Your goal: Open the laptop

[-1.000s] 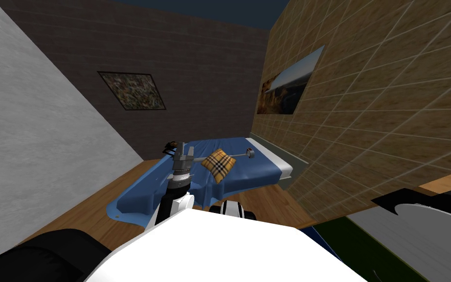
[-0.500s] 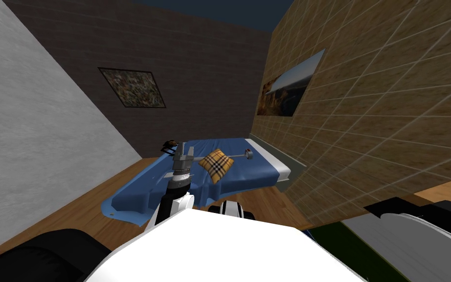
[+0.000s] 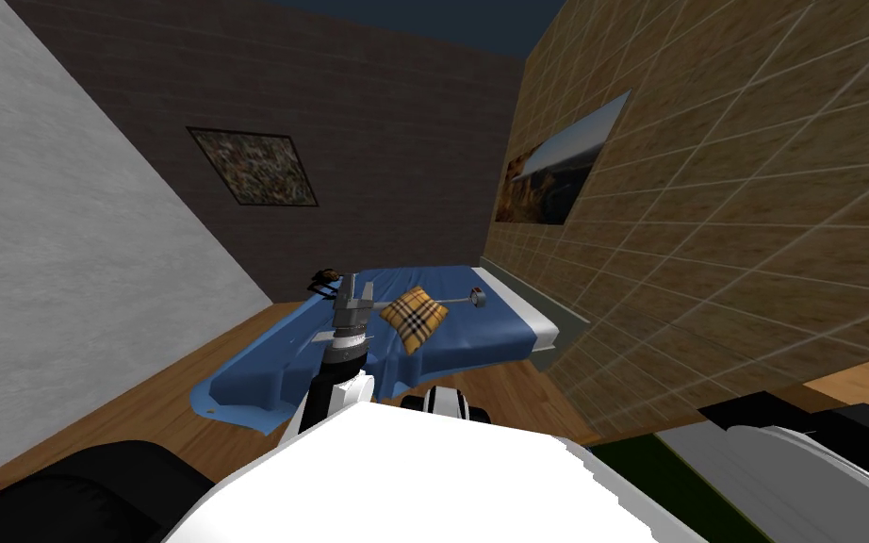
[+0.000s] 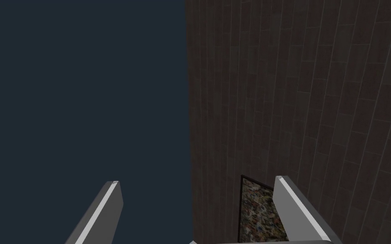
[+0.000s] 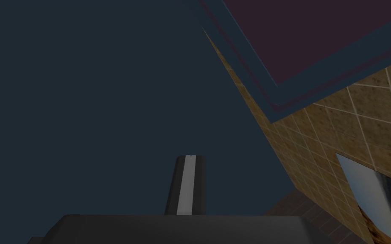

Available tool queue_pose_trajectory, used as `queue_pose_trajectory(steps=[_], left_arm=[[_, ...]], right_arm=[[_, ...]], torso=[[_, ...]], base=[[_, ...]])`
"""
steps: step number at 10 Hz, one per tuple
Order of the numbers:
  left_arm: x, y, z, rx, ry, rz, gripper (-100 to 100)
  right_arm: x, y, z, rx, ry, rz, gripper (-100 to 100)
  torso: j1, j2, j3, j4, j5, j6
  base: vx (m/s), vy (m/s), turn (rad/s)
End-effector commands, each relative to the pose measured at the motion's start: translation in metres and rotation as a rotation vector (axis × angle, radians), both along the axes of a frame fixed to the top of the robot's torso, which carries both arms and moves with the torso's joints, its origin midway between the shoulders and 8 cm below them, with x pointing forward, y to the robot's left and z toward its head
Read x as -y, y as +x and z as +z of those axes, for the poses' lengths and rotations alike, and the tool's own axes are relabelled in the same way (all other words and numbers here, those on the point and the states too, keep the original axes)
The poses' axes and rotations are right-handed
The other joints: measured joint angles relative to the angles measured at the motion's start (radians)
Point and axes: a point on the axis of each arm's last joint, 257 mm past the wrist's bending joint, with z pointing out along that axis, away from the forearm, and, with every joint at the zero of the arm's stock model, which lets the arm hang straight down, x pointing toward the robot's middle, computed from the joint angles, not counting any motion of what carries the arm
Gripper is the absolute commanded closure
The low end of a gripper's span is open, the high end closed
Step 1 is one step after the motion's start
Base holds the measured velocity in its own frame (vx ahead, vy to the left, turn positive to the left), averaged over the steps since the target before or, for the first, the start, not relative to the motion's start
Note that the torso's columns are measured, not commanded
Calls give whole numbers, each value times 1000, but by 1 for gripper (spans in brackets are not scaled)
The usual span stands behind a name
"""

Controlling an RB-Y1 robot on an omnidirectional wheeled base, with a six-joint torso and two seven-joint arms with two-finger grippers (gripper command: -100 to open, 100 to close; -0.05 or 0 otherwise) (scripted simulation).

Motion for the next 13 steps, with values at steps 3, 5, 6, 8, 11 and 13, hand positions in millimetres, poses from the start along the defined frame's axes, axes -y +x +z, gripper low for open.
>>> queue_pose_trajectory(steps=[3,5,6,8,11,13], left_arm=[[0,0,0,0,0,0,0],[0,0,0,0,0,0,0],[0,0,0,0,0,0,0],[0,0,0,0,0,0,0],[0,0,0,0,0,0,0],[0,0,0,0,0,0,0]], right_arm=[[14,17,43,-3,-31,12,-100],[18,23,61,-2,-42,17,-100],[20,25,70,-1,-48,20,-100],[24,29,89,1,-59,26,-100],[23,28,82,0,-56,24,0],[23,28,82,0,-56,24,0]], torso=[[9,4,-12,9,32,1],[16,5,-12,10,36,1],[18,6,-11,10,37,1],[23,8,-9,11,37,1],[20,8,-9,11,36,1],[21,8,-9,11,36,1]], base=[[-21,90,-31],[-7,49,-26],[-7,54,-26],[-10,67,-26],[-3,13,-2],[0,0,0]])
